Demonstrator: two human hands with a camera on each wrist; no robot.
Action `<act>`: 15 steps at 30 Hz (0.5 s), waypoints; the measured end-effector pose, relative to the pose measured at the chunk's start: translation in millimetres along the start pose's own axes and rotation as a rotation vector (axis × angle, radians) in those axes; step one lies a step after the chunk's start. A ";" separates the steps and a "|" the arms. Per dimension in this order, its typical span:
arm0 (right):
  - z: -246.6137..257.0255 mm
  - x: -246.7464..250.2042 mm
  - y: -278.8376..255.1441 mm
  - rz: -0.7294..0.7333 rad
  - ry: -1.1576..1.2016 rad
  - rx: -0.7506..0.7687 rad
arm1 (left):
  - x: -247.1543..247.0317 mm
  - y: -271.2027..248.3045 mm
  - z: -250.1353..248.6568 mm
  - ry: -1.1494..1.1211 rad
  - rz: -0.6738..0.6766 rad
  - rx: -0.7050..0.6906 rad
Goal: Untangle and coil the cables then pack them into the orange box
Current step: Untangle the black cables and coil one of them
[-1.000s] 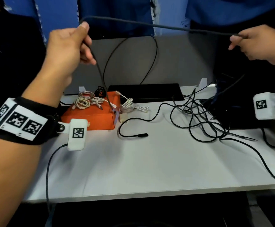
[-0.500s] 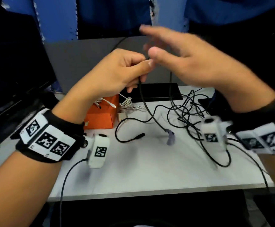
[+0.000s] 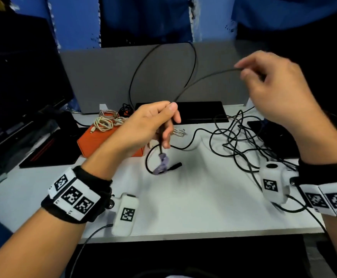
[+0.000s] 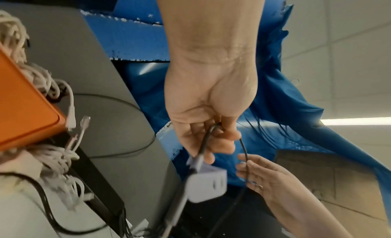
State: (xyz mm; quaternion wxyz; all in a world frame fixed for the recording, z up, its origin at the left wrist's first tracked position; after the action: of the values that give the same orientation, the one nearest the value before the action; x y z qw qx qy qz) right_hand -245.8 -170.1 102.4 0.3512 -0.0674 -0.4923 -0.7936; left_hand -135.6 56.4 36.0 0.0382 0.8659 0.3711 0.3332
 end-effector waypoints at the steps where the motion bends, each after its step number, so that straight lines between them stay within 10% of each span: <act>1: 4.2 -5.2 -4.5 0.052 -0.094 0.045 | -2.9 0.1 -2.9 -0.045 -0.009 0.007; 8: 50.3 -50.7 -35.9 0.437 -0.011 0.311 | -29.2 -3.4 -26.6 -0.163 -0.001 0.007; 15: 30.7 -28.6 -19.5 0.133 0.128 0.202 | -10.0 -7.6 -15.6 -0.015 0.150 0.092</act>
State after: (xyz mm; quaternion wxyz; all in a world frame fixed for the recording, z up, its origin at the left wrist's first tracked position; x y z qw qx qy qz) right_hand -244.0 -125.4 90.8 0.4388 -0.0135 -0.5405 -0.7177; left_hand -154.7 52.3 40.3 -0.0238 0.8946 0.3200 0.3111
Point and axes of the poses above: each hand's wrist, its own y-axis towards the middle knuckle, its own x-axis out of the back of the hand, z = x × y, the point moved 4 cm from there along y, towards the middle knuckle, and after that the axes turned 11 degrees about y, right-handed, at the moved point
